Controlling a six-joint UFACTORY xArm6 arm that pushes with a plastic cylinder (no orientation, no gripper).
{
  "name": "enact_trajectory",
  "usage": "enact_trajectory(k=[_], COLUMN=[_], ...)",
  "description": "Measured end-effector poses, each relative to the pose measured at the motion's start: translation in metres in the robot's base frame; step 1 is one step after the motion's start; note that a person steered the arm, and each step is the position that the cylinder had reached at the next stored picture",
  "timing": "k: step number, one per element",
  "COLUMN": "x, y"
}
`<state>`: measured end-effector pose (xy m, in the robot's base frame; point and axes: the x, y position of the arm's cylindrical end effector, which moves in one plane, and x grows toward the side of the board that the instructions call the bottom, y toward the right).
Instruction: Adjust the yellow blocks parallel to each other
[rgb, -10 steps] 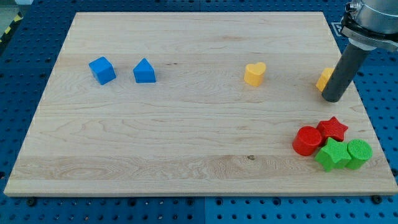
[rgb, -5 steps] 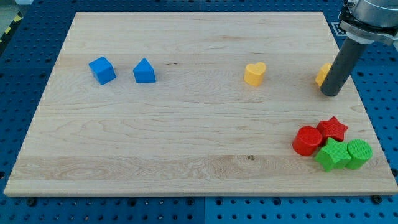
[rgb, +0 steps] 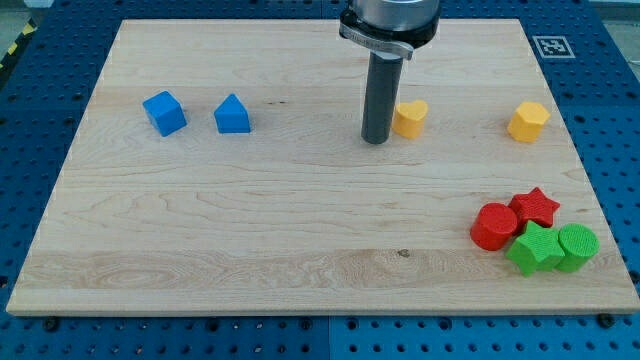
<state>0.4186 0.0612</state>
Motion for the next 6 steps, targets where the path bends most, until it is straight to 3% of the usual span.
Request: enact_trajectory(k=[3,6], x=[-0.013,-0.014], y=[0.005,0.060])
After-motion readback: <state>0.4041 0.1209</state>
